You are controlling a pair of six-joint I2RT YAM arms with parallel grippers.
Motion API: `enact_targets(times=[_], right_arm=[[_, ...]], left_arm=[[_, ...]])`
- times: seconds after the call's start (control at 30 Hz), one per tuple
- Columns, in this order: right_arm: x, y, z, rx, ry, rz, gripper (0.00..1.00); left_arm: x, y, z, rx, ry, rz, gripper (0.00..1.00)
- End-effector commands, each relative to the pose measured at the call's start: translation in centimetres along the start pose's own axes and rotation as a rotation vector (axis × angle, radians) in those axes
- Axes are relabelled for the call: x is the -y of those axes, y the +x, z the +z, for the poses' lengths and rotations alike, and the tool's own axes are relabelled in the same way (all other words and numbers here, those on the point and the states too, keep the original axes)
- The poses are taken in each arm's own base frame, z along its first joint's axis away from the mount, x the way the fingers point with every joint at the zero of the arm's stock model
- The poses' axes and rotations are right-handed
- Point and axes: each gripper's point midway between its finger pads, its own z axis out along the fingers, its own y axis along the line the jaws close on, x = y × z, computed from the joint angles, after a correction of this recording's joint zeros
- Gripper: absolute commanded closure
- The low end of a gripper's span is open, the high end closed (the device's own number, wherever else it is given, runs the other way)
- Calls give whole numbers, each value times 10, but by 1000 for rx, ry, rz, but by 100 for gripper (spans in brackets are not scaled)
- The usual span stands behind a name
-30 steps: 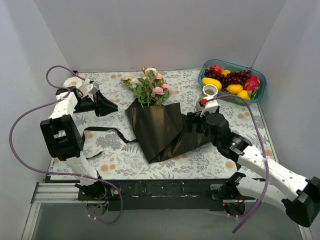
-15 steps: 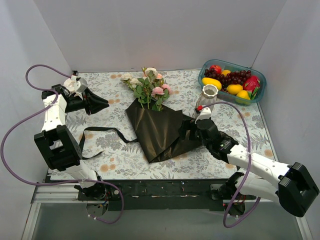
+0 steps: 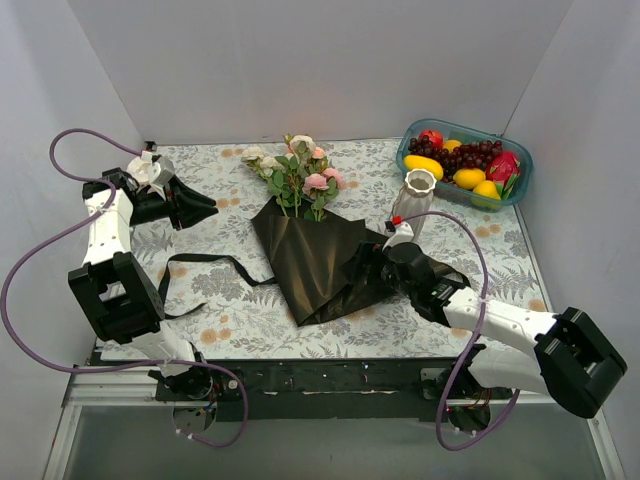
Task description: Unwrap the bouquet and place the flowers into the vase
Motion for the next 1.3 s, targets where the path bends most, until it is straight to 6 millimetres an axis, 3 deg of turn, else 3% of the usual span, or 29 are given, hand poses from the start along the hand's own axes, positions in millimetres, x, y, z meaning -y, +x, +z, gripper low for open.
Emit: enact_targets(times=[0.0,0.13,0.33,0.5,0.83,0.97,1.07,1.1,1.2,1.27], right_arm=[[-14,1,9,-2,-49,74,2],[-4,11,14,-35,9,124,2],[3,12,24,-22,53,164,3],[-4,7,35,2,23,194,13],[-10,3,41,6,17,194,22],[-12,0,46,12,13,190,33],[-14,1,49,4,10,185,48],[-15,-1,50,5,7,182,59],[-22,-9,50,24,-13,175,72],[-29,-15,48,39,-33,162,75]], left_arm=[[20,-36,3,144,28,27,72],[20,-37,3,139,27,32,73],[19,-33,3,135,25,18,72],[22,-33,3,130,26,20,72],[25,-26,3,124,24,20,72],[24,-26,3,124,22,21,72],[25,-28,3,123,23,30,72],[25,-27,3,120,21,30,72],[26,-30,3,121,22,41,72],[25,-31,2,125,22,39,71]])
